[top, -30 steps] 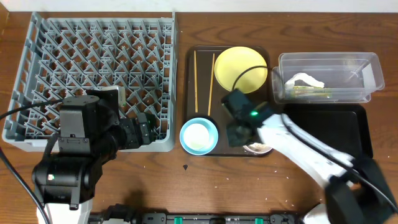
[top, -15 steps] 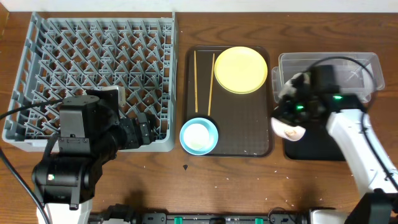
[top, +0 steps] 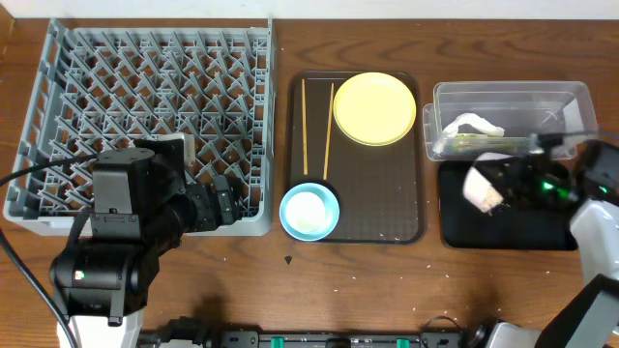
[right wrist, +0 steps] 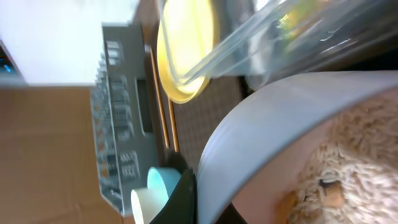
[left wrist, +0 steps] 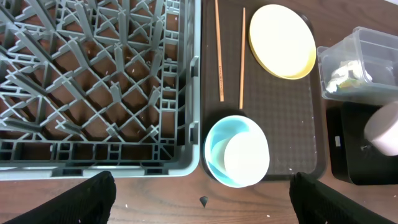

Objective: Sort waste into correct bins and load items into the dishwasher
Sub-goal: 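Tip the pink bowl over the black tray to dump the rice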

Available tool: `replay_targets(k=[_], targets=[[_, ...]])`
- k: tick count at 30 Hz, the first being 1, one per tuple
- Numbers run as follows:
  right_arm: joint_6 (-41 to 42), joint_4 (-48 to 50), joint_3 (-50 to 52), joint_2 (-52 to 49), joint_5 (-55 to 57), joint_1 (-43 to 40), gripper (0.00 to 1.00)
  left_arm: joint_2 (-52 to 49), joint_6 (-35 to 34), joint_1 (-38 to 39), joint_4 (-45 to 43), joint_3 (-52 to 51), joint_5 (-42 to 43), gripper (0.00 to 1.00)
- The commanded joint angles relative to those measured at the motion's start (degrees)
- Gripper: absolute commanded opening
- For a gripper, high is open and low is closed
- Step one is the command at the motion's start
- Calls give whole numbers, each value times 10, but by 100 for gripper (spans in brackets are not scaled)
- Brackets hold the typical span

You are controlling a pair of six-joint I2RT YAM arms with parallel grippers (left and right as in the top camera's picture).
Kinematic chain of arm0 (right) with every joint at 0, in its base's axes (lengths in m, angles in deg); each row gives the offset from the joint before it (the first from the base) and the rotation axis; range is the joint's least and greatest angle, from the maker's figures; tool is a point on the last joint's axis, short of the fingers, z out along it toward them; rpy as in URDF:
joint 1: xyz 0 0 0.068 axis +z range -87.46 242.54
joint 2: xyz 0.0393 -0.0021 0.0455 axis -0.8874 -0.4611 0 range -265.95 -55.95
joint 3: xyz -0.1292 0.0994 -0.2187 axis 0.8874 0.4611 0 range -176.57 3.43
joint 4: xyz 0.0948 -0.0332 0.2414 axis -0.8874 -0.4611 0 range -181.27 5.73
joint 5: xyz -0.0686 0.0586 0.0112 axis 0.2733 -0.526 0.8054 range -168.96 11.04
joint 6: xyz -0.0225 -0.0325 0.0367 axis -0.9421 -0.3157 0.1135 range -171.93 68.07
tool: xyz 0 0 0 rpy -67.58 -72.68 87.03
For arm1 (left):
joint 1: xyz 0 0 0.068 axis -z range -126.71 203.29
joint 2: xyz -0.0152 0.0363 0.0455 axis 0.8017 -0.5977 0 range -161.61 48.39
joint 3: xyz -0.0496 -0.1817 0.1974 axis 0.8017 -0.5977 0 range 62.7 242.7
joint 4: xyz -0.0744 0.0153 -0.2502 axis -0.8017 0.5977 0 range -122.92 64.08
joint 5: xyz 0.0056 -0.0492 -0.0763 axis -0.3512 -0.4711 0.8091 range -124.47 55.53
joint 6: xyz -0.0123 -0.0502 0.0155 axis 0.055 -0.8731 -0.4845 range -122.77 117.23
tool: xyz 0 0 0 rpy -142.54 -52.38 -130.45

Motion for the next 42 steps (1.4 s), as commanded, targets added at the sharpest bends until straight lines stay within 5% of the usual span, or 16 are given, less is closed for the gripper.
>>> replay_targets(k=[1,12,24,32,34,38,40,42], targets=[[-11,38,34,7,-70,-45,1,0,3,1,2,15,-6,90],[-64,122,80,7,-254,-71,2,0,3,1,2,15,-6,91],[-17,108,81,8,-236,-86,1,0,3,1,5,15,-6,90],[30,60,82,8,-113,-85,1,0,3,1,5,15,-6,90],[-8,84,82,8,-205,-82,1,0,3,1,5,15,-6,91],[13,93,82,8,-177,-81,1,0,3,1,5,15,-6,91],[-21,121,82,8,-250,-78,1,0,3,1,5,15,-6,91],[24,110,82,8,-159,-79,1,0,3,1,6,15,-6,91]])
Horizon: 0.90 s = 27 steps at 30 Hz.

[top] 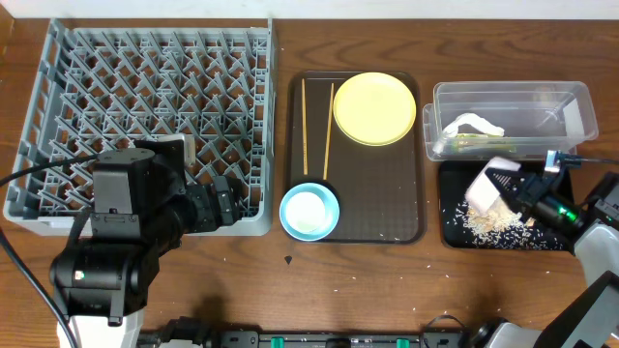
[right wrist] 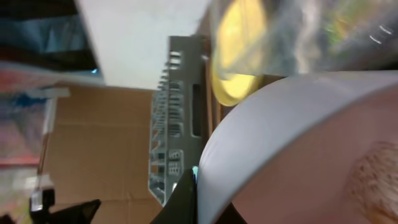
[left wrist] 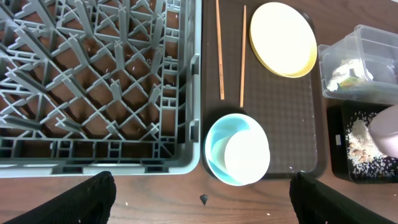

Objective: Sort waste into correct bins and load items into the dishwasher
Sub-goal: 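Tip the pink bowl over the black tray to dump the rice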

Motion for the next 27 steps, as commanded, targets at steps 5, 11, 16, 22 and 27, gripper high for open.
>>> replay_targets(k=[5,11,16,22,27], targets=[[-2,0,-4,9,-16,12,1,0,3,1,1,15,-6,90],[8,32,-4,10,-57,16,1,0,3,1,0,15,-6,91],[-31,84,-4,16,-141,31,1,0,3,1,-1,15,-6,90],[-21,81,-4,25,-140,31,1,0,3,1,0,15,-6,91],[-2,70,-4,25,-110,31,1,0,3,1,2,15,-6,90]])
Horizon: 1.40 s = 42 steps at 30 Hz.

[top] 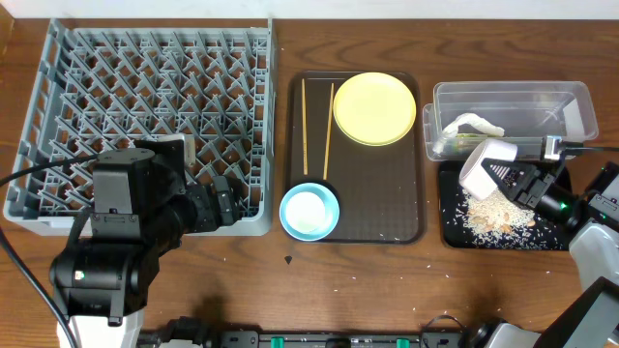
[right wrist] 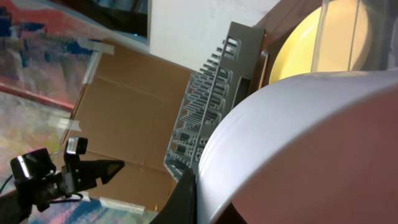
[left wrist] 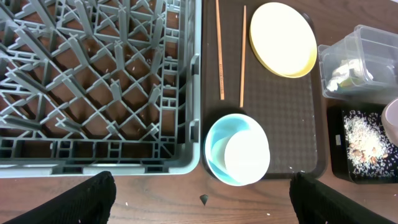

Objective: Sort waste into correct bins and load items into the dishwasher
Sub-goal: 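Tip the pink bowl over the black tray to dump the rice, then set the emptied pink bowl back on the brown tray with the right gripper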

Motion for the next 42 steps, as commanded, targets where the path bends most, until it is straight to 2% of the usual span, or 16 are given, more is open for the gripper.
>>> replay_targets(k=[1,7,11,12,15,16,19,20,22,25,28,32,35,38,39,42], targets=[[9,-5,-5,10,-2,4,1,0,3,1,2,15,-6,90],[14,-20,-5,10,-1,4,1,0,3,1,1,15,-6,90],[61,-89,-5,10,188,4,1,0,3,1,1,15,-6,90],[74,-104,-5,10,205,4,1,0,3,1,1,15,-6,90],[-31,-51,-5,10,26,5,1,0,3,1,4,15,-6,91],[-39,-37,-5,10,1,5,1,0,3,1,5,15,-6,91],[50,-66,-5,10,99,4,1,0,3,1,1,15,-6,91],[39,-63,-5,10,76,4,1,-1,3,1,-1,15,-6,90],[-40,-21,-5,10,-31,16,1,-1,3,1,-1,15,-6,91],[77,-45,-5,14,94,25,1,-1,3,1,-1,15,-6,91],[68,-8,-6,19,34,41,1,-1,3,1,0,15,-6,91],[84,2,-23,52,52,93,1,-1,3,1,-1,15,-6,91],[100,0,-39,89,127,160,1,-1,3,1,-1,15,-6,90],[104,-33,-51,121,274,256,1,-1,3,1,-1,15,-6,90],[102,-68,-54,128,419,333,1,-1,3,1,-1,15,-6,90],[62,-98,-55,117,653,463,1,-1,3,1,-1,15,-6,91]])
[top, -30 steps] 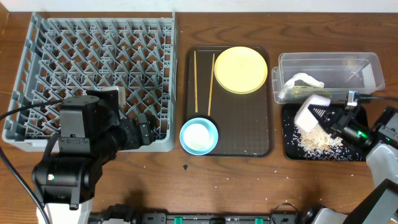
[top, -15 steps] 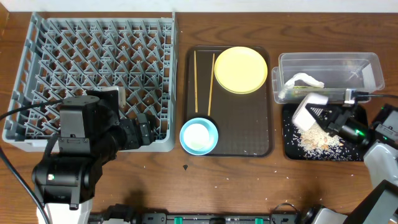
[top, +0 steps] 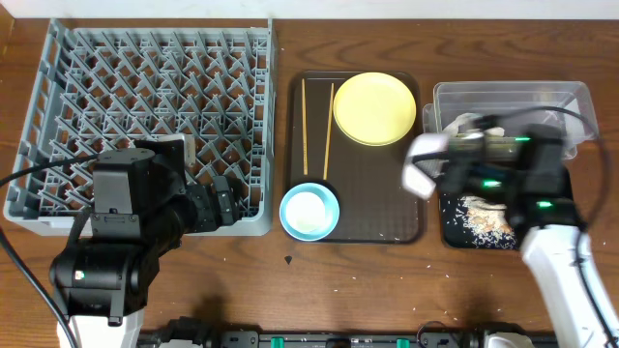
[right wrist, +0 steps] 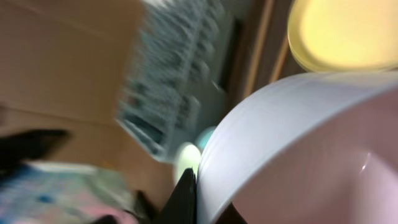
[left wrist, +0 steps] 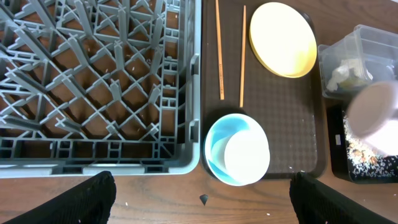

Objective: Sort waste into correct bins and load items into the dishwasher
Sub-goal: 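Set the emptied pink bowl back on the brown tray with the right gripper, then grasp the white cup from the blue bowl with the right gripper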

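My right gripper (top: 437,170) is shut on the rim of a white bowl with a pink inside (top: 422,164), blurred, over the right edge of the brown tray (top: 397,227). That bowl (right wrist: 311,143) fills the right wrist view, one black finger (right wrist: 186,190) against its rim. The bowl (left wrist: 375,116) also shows in the left wrist view. A pile of rice (top: 481,217) lies in the black bin (top: 455,237). On the tray are a yellow plate (top: 374,108), two chopsticks (top: 305,126) and a blue bowl holding a white cup (top: 309,211). My left gripper (left wrist: 202,202) hangs open above the table's front edge.
A grey dish rack (top: 145,116) fills the left of the table, its front wall next to my left arm (top: 126,242). A clear bin (top: 556,97) with white and green waste stands behind the black bin. A small dark scrap (left wrist: 203,200) lies on the wood.
My right gripper has moved left with the bowl, from above the rice pile in the black bin to the tray's right edge. The left arm has not moved.
The right gripper first held the bowl, rice inside, over the bare black bin. Then rice lay scattered in the bin, then a bigger pile lay under the tipped bowl. Now the bowl is over the tray's edge. The left gripper stayed open throughout.
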Available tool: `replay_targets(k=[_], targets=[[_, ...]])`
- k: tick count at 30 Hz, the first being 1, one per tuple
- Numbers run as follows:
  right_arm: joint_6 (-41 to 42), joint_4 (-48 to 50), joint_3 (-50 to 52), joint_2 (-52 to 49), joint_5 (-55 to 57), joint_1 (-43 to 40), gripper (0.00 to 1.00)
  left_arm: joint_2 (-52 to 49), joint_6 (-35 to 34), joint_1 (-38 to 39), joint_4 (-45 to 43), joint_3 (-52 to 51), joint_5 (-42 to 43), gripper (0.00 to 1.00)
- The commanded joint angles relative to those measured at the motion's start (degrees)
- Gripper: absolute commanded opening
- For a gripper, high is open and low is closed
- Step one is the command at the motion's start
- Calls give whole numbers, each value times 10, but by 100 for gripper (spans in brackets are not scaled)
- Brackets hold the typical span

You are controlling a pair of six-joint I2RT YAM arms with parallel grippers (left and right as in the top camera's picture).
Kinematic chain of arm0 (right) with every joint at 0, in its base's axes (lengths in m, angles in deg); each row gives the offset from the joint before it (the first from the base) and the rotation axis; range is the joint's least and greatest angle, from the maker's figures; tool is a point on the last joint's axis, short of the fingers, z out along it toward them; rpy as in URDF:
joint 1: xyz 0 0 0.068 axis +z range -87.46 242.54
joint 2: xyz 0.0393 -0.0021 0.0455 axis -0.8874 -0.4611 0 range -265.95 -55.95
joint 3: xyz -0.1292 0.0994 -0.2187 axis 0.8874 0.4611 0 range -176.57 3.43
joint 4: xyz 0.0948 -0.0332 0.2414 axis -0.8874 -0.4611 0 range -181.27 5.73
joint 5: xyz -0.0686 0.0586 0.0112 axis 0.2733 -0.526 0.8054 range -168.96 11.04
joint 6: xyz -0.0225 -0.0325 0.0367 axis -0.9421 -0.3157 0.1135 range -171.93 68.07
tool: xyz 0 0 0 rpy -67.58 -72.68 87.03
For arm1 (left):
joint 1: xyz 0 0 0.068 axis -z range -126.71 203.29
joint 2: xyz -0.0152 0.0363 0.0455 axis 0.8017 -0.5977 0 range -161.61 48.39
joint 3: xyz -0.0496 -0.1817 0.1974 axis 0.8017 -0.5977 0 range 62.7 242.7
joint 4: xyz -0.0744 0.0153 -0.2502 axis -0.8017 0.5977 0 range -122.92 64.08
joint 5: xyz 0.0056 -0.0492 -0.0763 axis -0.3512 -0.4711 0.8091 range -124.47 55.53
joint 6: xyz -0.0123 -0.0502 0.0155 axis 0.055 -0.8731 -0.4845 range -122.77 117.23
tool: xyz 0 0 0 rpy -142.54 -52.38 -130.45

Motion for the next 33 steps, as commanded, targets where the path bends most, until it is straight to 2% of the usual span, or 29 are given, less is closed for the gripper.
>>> replay_targets(k=[1,3,7,11,16,17,18,19,20,21,23,29,31,33], targets=[[-76,-18,-4,-15,359,155,1,-1,3,1,0,15,-6,90],[-143,-21,-9,-27,436,226,1,-1,3,1,0,15,-6,90],[-155,-28,-29,-58,558,323,1,-1,3,1,-2,15,-5,91],[-154,-39,-34,-99,625,344,1,-1,3,1,0,15,-5,90],[-150,-40,-35,-139,585,336,2,-1,3,1,0,15,-5,90],[-150,-40,-35,-140,570,336,9,-1,3,1,0,15,-5,91],[-150,-40,-35,-140,558,336,22,-1,3,1,0,15,-5,90],[-150,-43,-35,-139,558,336,43,-1,3,1,0,15,-5,90],[-150,-52,-40,-134,563,334,60,-1,3,1,0,15,-5,91],[-150,-60,-46,-129,567,332,71,-1,3,1,0,15,-5,90],[-143,-78,-67,-114,563,323,77,-1,3,2,0,15,1,90],[-122,-125,-171,-74,459,282,68,-3,3,2,1,15,12,91],[-123,-147,-206,-73,428,272,59,-8,3,2,7,15,12,90],[-131,-167,-231,-74,395,270,56,-15,4,1,16,15,11,90]])
